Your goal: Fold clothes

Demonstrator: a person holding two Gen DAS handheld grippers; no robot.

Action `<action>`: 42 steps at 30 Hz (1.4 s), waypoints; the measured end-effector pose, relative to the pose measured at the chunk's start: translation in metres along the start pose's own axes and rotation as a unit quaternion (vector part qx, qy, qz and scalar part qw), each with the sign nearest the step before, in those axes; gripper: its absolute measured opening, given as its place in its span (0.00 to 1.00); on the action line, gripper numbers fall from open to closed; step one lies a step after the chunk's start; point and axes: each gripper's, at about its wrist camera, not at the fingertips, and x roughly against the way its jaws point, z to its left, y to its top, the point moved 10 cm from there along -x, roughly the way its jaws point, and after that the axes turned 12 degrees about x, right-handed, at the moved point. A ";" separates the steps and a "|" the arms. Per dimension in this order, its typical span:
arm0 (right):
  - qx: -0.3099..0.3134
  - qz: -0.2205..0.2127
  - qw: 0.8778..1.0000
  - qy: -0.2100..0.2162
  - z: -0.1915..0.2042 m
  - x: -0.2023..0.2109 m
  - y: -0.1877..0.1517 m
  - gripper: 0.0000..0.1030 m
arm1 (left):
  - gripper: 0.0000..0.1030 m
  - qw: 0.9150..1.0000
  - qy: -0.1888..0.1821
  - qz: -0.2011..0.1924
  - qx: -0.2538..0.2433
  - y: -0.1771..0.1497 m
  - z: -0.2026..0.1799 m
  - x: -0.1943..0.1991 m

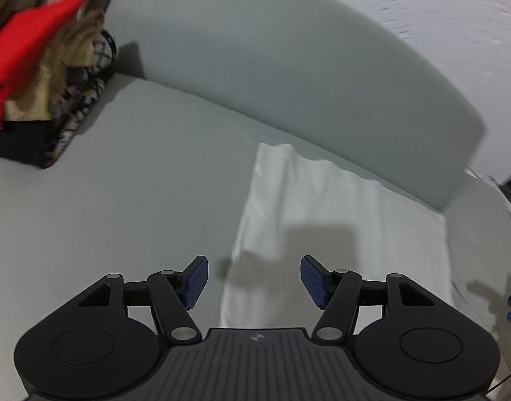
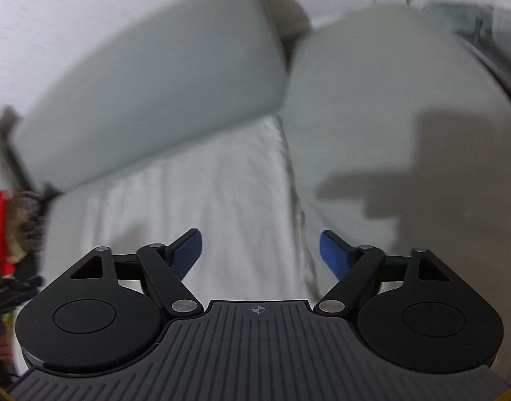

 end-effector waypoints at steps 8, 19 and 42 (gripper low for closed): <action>-0.046 -0.037 0.998 0.001 -0.034 -0.123 0.071 0.58 | 0.49 0.999 -0.029 -0.003 0.025 0.056 0.009 -0.107; -0.007 -0.035 0.999 0.038 -0.026 -0.182 0.110 0.57 | 0.47 0.996 -0.081 -0.019 -0.010 0.092 -0.020 -0.153; 0.015 -0.102 0.992 -0.070 0.000 -0.153 0.108 0.33 | 0.36 0.982 0.063 -0.136 -0.118 0.074 -0.014 -0.118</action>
